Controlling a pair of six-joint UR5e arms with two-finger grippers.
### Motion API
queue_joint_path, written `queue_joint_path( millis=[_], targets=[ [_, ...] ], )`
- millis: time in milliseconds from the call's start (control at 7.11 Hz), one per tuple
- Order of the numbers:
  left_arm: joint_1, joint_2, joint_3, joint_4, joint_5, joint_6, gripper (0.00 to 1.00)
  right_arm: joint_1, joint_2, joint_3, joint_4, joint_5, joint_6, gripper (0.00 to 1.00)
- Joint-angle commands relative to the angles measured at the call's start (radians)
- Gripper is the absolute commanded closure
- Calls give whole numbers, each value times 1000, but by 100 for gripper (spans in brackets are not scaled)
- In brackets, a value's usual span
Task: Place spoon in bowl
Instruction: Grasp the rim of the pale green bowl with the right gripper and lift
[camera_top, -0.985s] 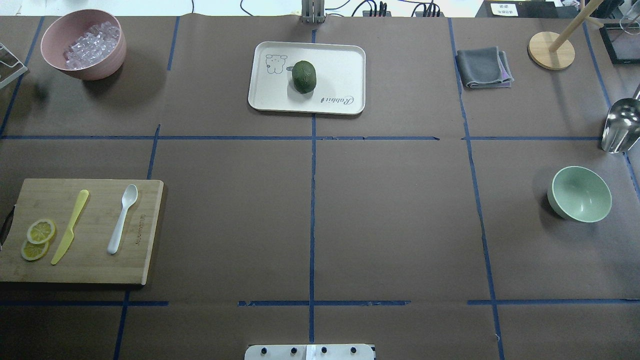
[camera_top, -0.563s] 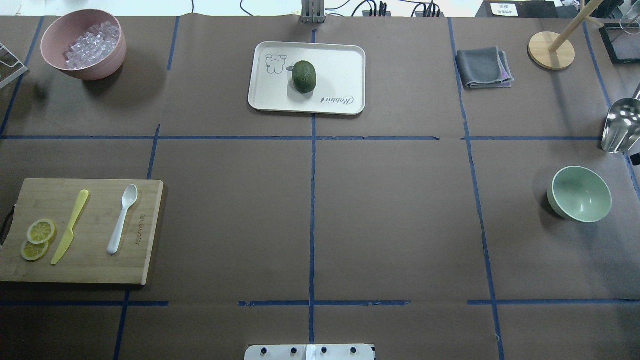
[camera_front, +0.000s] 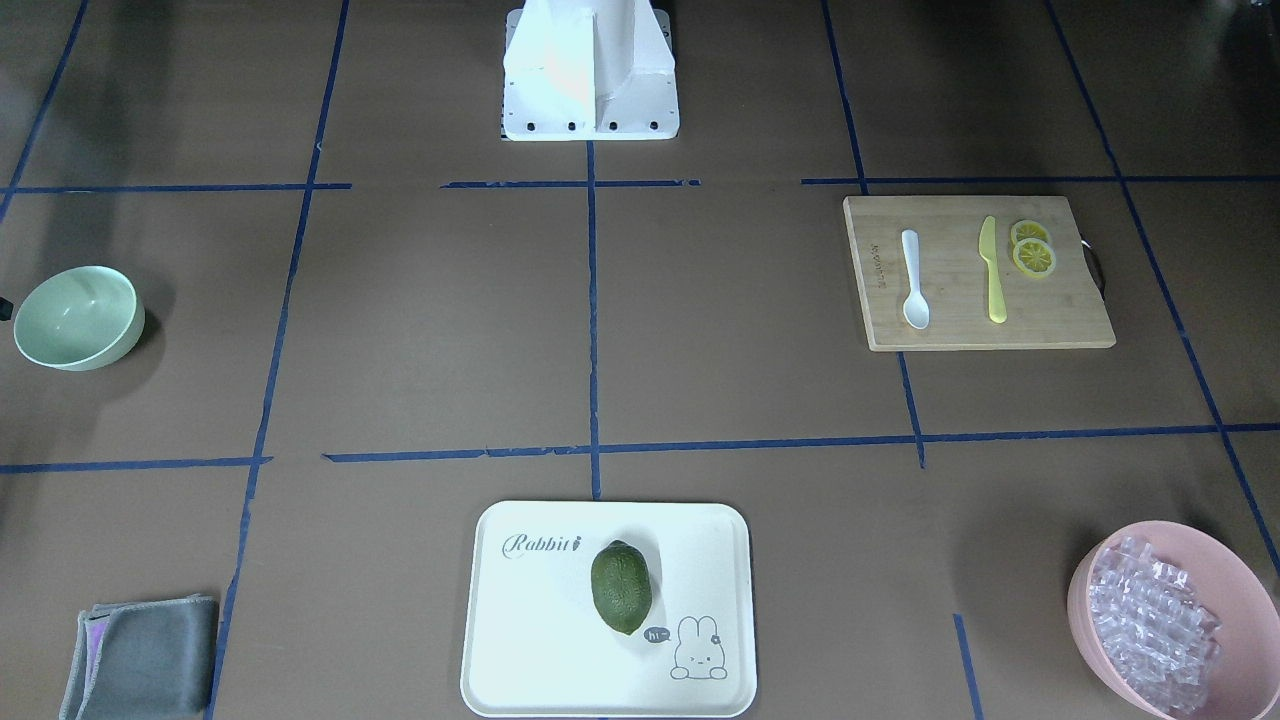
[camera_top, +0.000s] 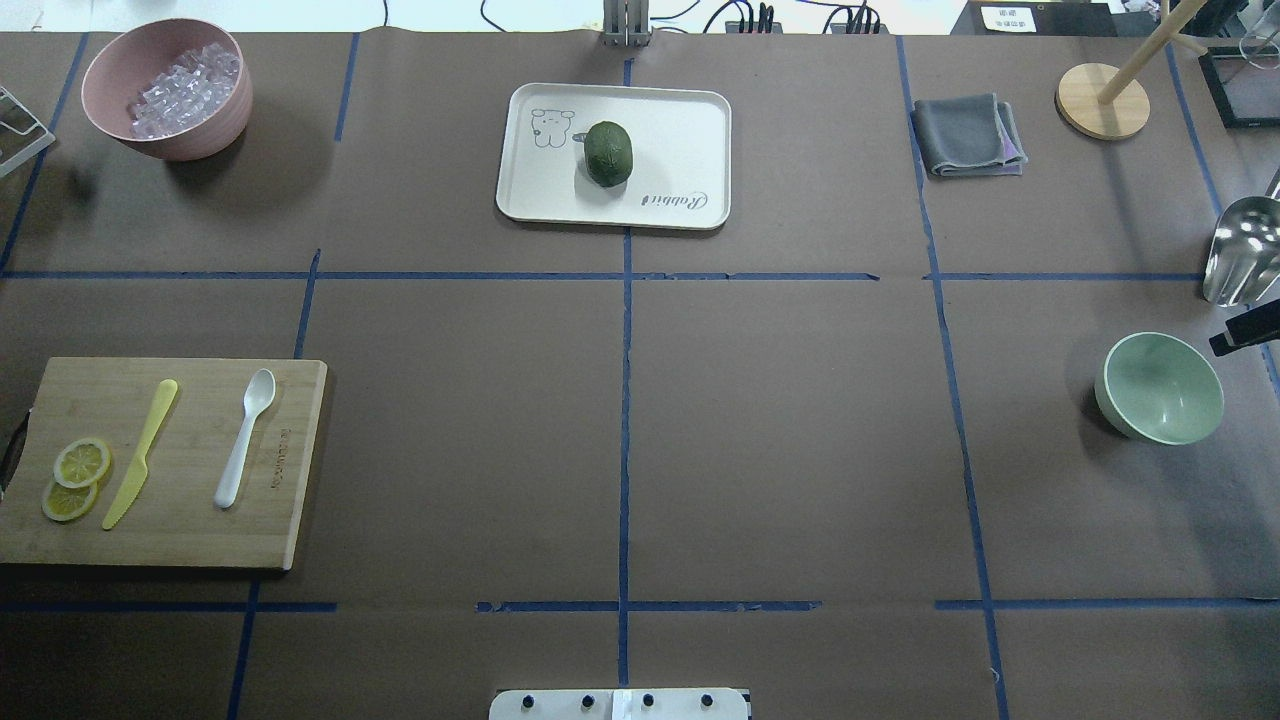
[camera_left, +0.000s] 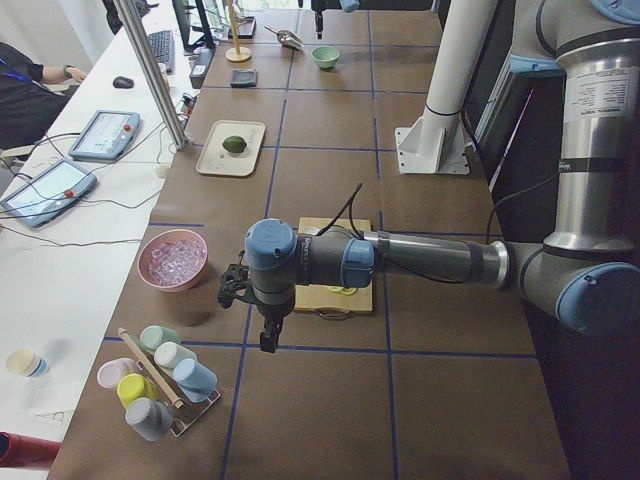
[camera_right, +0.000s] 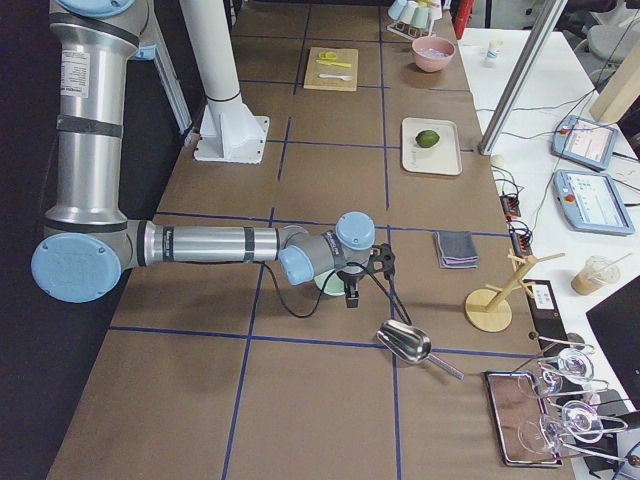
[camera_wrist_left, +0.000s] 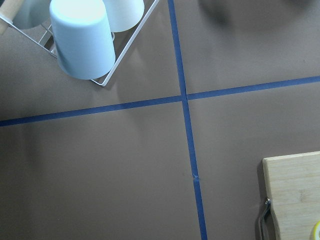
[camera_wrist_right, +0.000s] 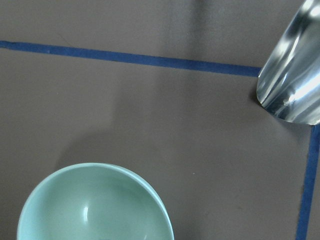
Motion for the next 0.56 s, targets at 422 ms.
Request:
queue_joint_path(
  millis=[422],
  targets=[
    [0,-4,0,-1,0,1,0,-90,1,-34,2,-26,-1,16]
  ],
)
